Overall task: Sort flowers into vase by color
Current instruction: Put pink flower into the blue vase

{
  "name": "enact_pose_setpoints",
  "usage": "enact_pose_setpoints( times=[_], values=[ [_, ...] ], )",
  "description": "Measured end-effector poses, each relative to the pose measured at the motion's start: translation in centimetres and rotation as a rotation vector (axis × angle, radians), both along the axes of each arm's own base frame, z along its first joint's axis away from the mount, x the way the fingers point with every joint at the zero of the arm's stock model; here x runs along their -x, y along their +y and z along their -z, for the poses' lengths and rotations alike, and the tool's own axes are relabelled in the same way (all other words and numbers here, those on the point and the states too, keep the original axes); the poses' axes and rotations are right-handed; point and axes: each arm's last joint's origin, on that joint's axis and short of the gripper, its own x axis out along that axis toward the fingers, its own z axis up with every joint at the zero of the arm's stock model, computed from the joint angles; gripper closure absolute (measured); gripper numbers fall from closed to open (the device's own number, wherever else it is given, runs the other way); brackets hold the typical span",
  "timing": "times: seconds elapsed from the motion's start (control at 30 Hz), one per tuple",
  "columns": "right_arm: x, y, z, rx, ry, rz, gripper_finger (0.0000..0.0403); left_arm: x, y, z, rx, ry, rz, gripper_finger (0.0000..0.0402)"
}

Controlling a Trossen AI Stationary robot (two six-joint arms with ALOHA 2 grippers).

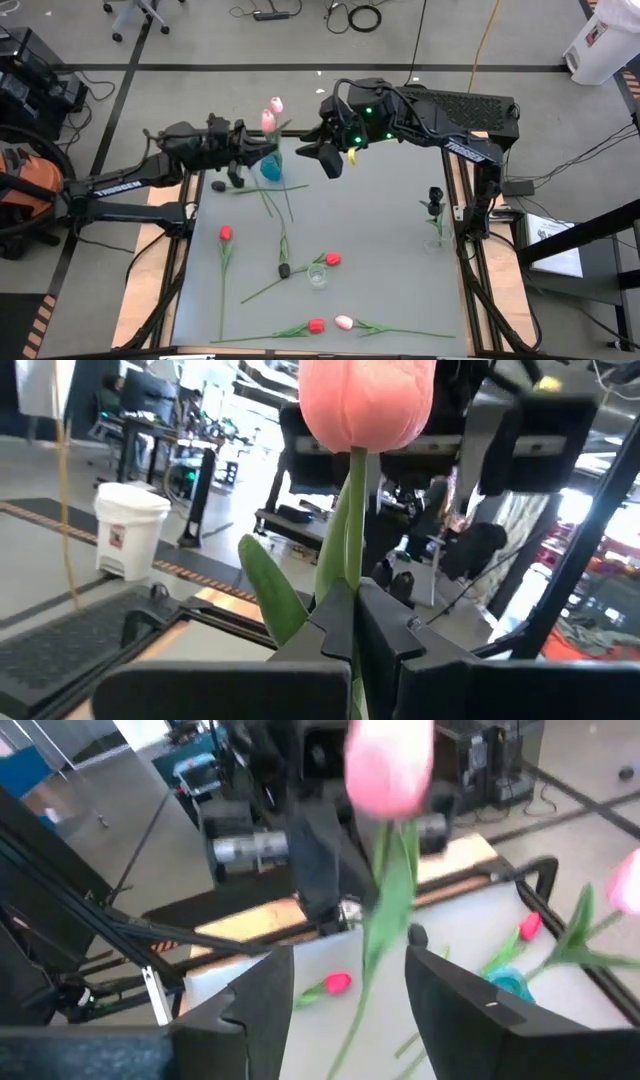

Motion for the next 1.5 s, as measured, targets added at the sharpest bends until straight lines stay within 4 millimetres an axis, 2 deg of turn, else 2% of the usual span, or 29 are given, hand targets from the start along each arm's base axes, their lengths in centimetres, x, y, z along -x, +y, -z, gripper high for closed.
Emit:
enact_pose_setpoints(
  times=[0.23, 0.43, 0.8, 0.93, 1.23, 1.5],
  values=[
    [0.3, 0.5, 0.2, -0.046, 0.036, 0.001, 0.0218, 2.7, 0.1, -1.1, -0.131, -0.03, -0.074, 0.04],
    [0.3, 1.5, 0.3, -0.07, 0.055, -0.022, 0.0218, 4.3, 0.4, -1.2, -0.192, 0.001, -0.155, 0.04],
    [0.2, 3.2, 0.3, -0.092, 0.066, -0.058, 0.0218, 5.9, 2.8, -0.7, -0.246, 0.094, -0.349, 0.04],
    [0.8, 3.6, -0.1, -0.092, 0.057, -0.064, 0.0218, 6.3, 3.8, -0.6, -0.256, 0.116, -0.415, 0.04],
    [3.3, 4.0, -2.1, -0.085, 0.005, -0.057, 0.0218, 6.1, 5.9, 0.2, -0.279, 0.187, -0.466, 0.04],
    [5.6, 4.0, -3.6, -0.043, -0.027, 0.014, 0.0218, 4.5, 7.6, 0.9, -0.306, 0.191, -0.432, 0.04]
  ],
)
